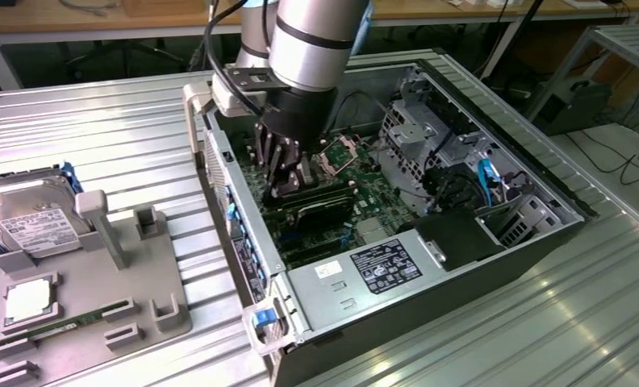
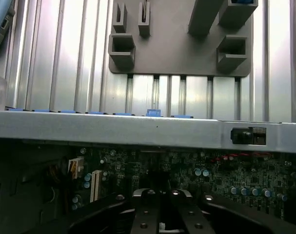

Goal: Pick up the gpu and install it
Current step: 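Press down on the gpu until it lock into place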

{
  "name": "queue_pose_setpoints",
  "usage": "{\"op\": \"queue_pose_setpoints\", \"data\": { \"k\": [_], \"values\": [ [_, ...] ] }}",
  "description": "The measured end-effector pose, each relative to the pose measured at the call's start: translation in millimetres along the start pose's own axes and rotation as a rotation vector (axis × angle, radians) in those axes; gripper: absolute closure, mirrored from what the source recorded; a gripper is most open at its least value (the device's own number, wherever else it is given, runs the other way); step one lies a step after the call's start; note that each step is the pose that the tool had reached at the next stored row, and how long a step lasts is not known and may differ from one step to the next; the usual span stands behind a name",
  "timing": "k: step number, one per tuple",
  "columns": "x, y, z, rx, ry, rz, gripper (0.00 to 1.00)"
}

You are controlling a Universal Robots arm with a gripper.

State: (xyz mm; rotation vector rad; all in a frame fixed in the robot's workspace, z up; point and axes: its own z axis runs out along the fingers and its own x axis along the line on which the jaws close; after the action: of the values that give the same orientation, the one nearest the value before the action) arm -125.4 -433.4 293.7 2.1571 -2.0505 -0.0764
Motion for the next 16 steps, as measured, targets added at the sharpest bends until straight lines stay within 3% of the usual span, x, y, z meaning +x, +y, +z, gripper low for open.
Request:
{"op": "queue_pose_setpoints", "data": {
  "k": [1,9,10,16],
  "values": [
    [-0.1,0.0,0.0,0.0132,0.0007,-0.001,0.89],
    [-0.5,0.0,0.1,0.1383,0.0078,-0.001,0.89],
    [-0.5,0.0,0.1,0.1448,0.0072,-0.001,0.89],
    [-0.5,0.0,0.0,0.1453,-0.0029,-0.002,0.89]
  ]
}}
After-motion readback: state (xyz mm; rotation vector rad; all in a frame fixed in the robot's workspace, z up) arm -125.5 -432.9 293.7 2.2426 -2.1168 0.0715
